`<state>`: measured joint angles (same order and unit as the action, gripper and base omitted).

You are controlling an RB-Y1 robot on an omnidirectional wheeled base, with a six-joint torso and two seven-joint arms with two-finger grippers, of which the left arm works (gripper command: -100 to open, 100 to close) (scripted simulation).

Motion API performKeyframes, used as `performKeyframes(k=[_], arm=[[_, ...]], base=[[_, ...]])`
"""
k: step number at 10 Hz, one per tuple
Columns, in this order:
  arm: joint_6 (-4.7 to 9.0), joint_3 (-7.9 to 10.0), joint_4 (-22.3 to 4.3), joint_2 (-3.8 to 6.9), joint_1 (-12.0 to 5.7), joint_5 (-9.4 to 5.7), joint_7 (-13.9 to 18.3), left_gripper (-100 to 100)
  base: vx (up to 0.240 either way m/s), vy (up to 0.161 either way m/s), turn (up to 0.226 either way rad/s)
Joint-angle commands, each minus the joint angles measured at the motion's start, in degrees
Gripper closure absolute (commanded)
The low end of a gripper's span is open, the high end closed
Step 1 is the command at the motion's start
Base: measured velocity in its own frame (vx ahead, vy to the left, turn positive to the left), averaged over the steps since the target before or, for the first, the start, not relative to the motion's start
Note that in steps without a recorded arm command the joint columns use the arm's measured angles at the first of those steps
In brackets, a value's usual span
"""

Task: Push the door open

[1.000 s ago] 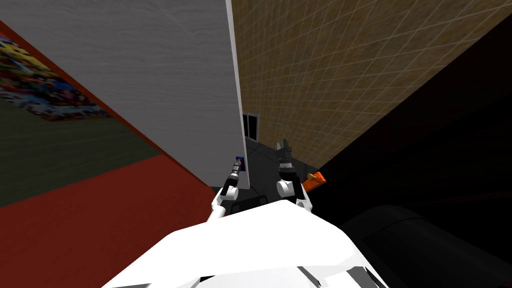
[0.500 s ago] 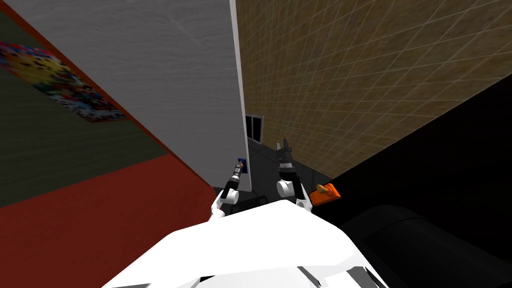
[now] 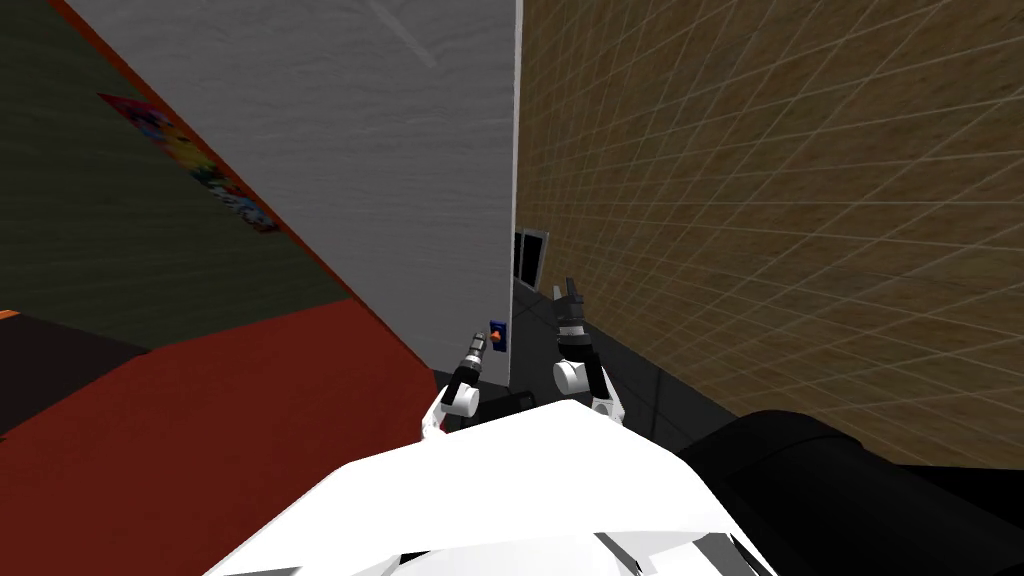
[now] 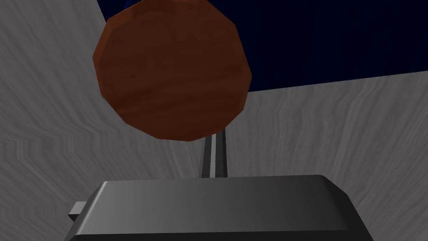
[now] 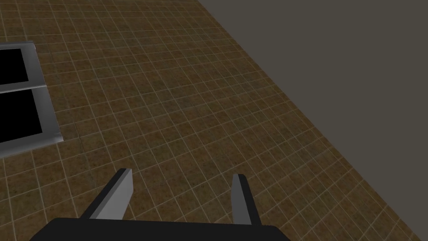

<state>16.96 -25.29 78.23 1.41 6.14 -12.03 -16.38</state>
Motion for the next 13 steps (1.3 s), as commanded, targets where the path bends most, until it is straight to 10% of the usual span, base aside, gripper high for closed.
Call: performKeyframes(k=[1, 5, 8, 10, 13], arm=[[0.07, -1.41, 0.84, 1.08, 1.31, 0.09, -0.57, -100], [0.22, -4.19, 2.51, 0.14, 3.90, 0.26, -1.70, -100], [0.33, -6.48, 3.88, -3.81, 6.02, 0.40, -2.63, -100], [0.06, -5.94, 4.16, -1.06, 5.80, 0.49, -2.51, -100], [0.39, -5.40, 3.35, -0.01, 4.97, 0.56, -2.27, -100]], base=[[-0.010, 0.025, 0.118], [-0.201, 0.084, 0.027], [-0.219, 0.073, 0.040], [0.018, -0.003, -0.012], [0.207, -0.076, -0.015]])
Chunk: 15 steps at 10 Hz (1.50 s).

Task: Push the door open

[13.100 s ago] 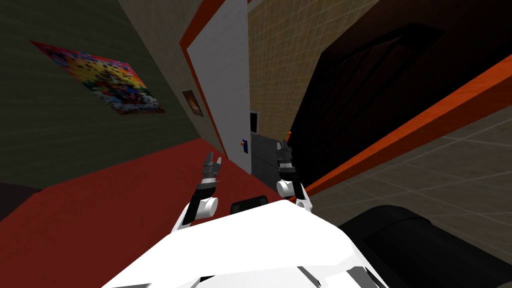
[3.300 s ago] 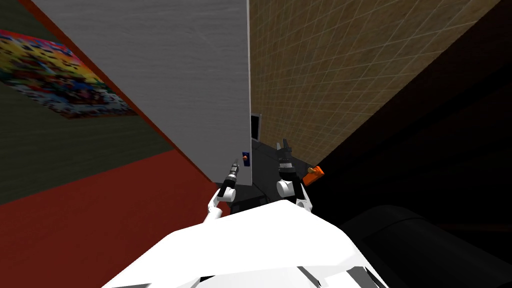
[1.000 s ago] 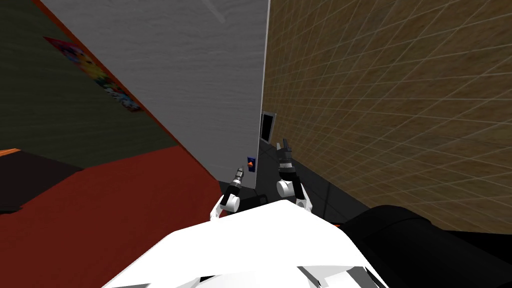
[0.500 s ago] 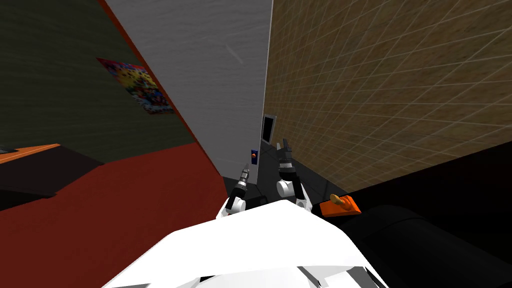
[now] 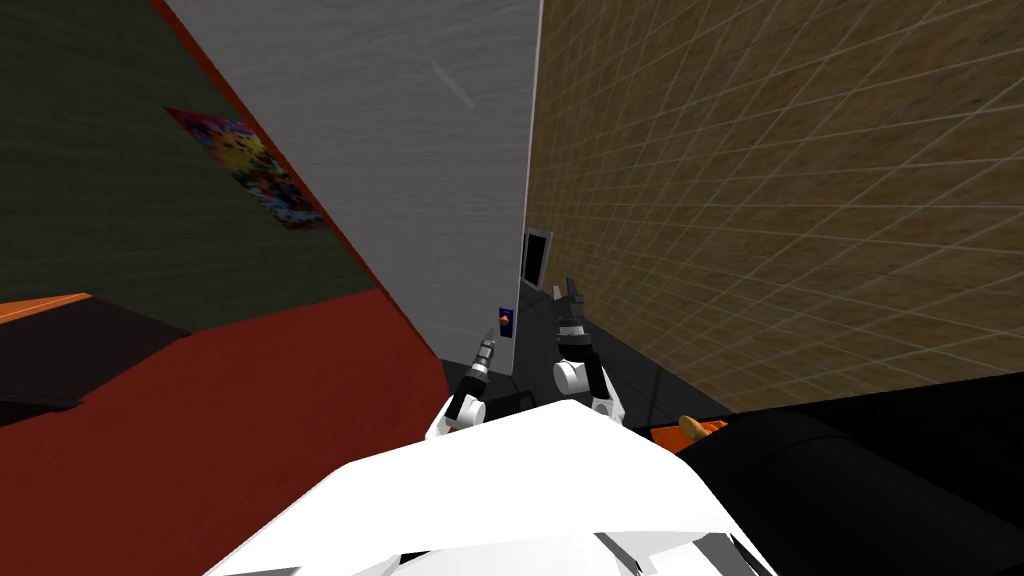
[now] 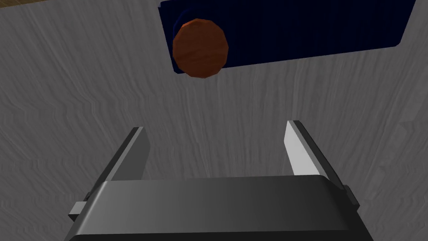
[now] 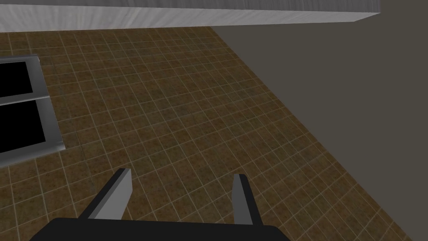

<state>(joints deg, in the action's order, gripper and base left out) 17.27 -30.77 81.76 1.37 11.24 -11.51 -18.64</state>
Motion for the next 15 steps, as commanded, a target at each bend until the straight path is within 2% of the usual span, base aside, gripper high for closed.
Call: performKeyframes(k=[1, 2, 3, 4, 5, 6, 11, 12, 15], arm=[[0.22, 0.31, -0.53, -0.20, -0.49, 0.07, 0.10, -100], [0.35, 0.53, -0.86, -0.81, -0.83, 0.10, 0.20, -100], [0.52, 0.81, -1.28, -2.18, -1.25, 0.14, 0.32, -100], [0.60, 0.93, -1.46, -3.11, -1.44, 0.16, 0.38, -100], [0.52, 0.81, -1.17, -2.51, -1.19, 0.16, 0.29, -100], [0.52, 0.81, -1.17, -2.51, -1.19, 0.16, 0.29, 100], [0.52, 0.81, -1.17, -2.51, -1.19, 0.16, 0.29, 100], [0.42, 0.43, -0.77, -1.12, -0.52, 0.04, 0.04, 100], [0.41, -0.09, 0.11, 0.04, 0.49, -0.22, -0.35, 100]], base=[[0.168, -0.128, -0.020], [0.181, -0.143, -0.020], [0.179, -0.150, -0.027], [0.173, -0.132, -0.014], [0.076, -0.056, 0.005], [-0.011, 0.004, 0.002], [-0.016, 0.011, -0.003], [0.097, -0.045, 0.139], [0.183, -0.096, 0.187]])
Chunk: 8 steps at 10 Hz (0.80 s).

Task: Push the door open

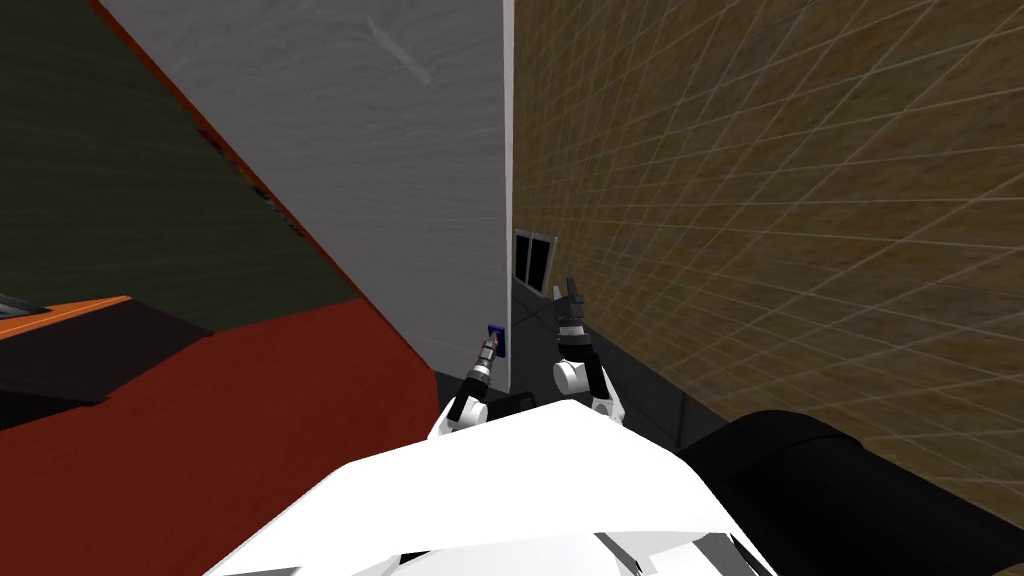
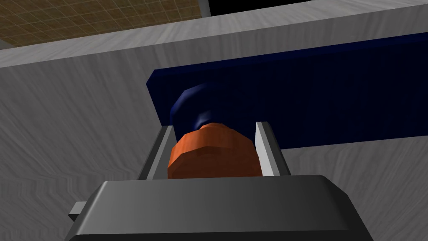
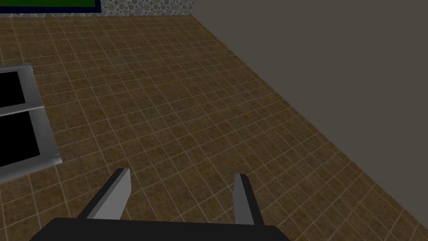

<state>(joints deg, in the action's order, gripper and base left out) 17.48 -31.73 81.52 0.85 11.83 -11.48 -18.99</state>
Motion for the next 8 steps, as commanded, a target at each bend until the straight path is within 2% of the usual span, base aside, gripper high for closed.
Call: performKeyframes(k=[1, 4, 5, 7, 8], arm=[[0.19, 0.67, 0.69, 0.71, 0.28, -0.34, -0.15, 100], [0.18, 0.07, 1.70, 0.23, 1.46, -0.64, -0.60, 100], [0.18, -0.12, 2.01, -0.20, 1.81, -0.73, -0.74, 100], [0.18, -0.53, 2.72, -1.84, 2.62, -0.93, -1.05, 100], [0.09, -0.75, 2.38, -1.37, 2.40, -0.82, -0.95, 100]], base=[[0.199, -0.116, 0.181], [0.187, -0.152, 0.162], [0.128, -0.153, 0.219], [0.116, -0.187, 0.210], [0.036, -0.078, 0.047]])
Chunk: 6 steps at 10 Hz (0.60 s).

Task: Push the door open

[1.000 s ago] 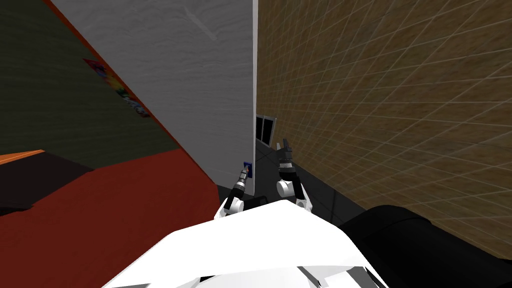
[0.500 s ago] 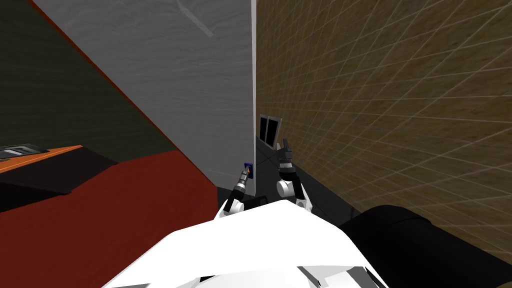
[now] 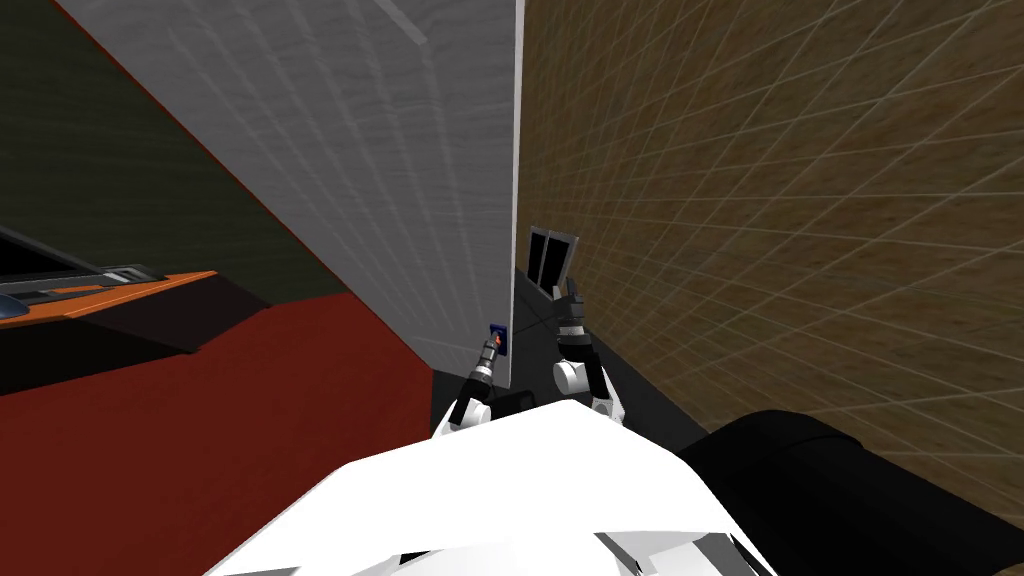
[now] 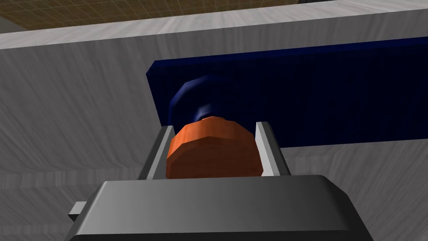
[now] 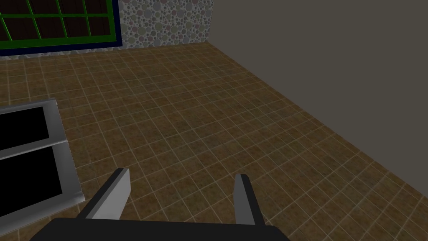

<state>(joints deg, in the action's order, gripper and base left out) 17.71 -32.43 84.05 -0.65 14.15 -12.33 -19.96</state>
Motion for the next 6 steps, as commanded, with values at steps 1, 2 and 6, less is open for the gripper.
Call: performKeyframes(k=[1, 2, 6], arm=[[-0.03, 1.19, 0.05, 1.57, -0.06, -0.24, -0.09, 100], [-0.04, 1.52, 0.07, 1.82, -0.08, -0.31, -0.12, 100], [-0.12, 4.22, 0.19, 2.12, -0.22, -0.85, -0.33, 100]], base=[[0.088, -0.134, 0.051], [0.119, -0.175, 0.112], [0.118, -0.164, 0.096]])
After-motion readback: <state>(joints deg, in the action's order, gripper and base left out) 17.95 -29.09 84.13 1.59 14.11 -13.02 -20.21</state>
